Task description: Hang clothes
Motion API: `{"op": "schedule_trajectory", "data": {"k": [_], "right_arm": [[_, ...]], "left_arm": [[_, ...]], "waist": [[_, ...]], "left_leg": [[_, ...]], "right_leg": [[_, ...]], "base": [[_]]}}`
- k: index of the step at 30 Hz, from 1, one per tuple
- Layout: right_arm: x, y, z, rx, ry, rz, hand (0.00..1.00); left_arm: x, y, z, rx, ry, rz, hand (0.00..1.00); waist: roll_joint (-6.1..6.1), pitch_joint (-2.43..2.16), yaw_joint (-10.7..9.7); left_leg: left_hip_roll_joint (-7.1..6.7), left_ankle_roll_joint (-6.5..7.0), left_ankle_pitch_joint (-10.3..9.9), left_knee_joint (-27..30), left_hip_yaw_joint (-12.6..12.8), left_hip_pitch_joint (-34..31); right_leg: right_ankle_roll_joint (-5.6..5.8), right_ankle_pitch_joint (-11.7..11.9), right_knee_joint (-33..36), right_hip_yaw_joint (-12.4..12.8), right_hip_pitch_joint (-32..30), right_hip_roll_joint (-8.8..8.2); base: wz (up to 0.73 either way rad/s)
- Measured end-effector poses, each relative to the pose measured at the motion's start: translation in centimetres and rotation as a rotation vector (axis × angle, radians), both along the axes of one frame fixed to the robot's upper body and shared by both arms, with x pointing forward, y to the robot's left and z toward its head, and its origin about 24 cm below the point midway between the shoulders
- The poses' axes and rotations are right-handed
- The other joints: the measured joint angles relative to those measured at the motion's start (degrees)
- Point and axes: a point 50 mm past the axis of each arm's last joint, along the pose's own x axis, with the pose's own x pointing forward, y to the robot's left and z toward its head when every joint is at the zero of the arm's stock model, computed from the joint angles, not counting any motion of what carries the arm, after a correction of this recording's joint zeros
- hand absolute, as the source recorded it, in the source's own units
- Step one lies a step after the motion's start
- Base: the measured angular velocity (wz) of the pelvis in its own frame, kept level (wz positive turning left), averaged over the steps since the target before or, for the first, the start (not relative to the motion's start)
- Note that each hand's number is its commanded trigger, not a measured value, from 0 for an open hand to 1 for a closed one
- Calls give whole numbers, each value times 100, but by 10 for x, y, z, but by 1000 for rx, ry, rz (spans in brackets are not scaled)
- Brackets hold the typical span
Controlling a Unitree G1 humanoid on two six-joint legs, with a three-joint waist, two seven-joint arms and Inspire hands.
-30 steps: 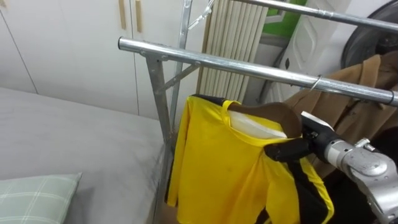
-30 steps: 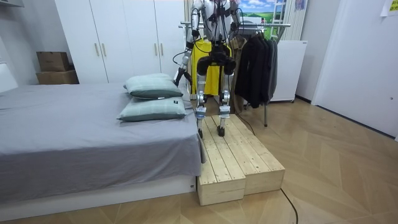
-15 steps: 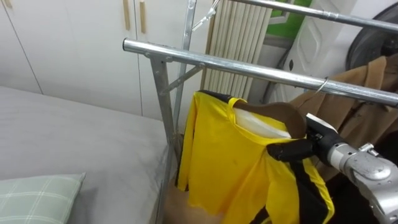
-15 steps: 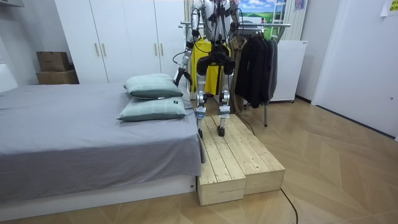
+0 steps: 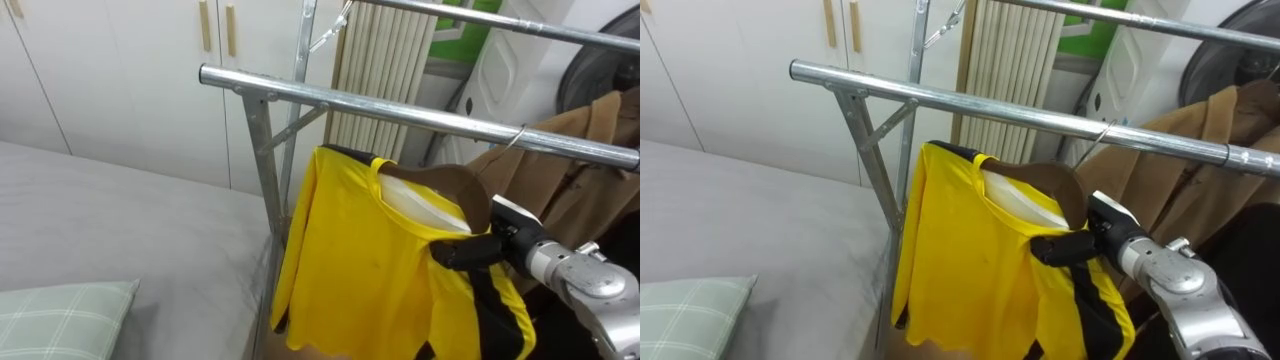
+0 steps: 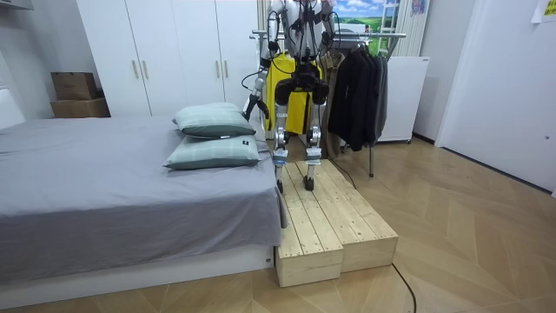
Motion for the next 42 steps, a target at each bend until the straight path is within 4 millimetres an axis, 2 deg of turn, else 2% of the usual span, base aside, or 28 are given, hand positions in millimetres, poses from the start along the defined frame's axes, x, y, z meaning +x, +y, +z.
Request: {"op": "schedule_trajectory", "data": {"k": [8,10,11,42], "right_arm": [[-3,5,-13,22,31,-30,100],[-4,5,-14,21,32,-34,75],[-4,5,-14,20,32,-36,0],[-15,-10,-33,11,114,-119,0]], "left_arm": [[-1,-3,-1,-6,10,-2,0],[-1,-3,-1,-7,10,-1,0],[-1,-3,-1,-8,10,-1,0],[-4,-3,-2,-9,13,21,0]], "waist": [[49,-11,-3],[60,-17,-3],[62,-18,-3],[80,-14,-27]], "left_leg": [[-1,0,0,-1,-3,62],[-2,0,0,0,-4,65],[-2,0,0,0,-4,65],[-6,0,0,-5,-64,171]], "right_leg": [[0,0,-4,1,68,-3],[1,1,0,1,68,-4],[1,1,2,1,68,-4],[9,-1,5,71,164,7]], "base": [[0],[0],[0],[0]]}}
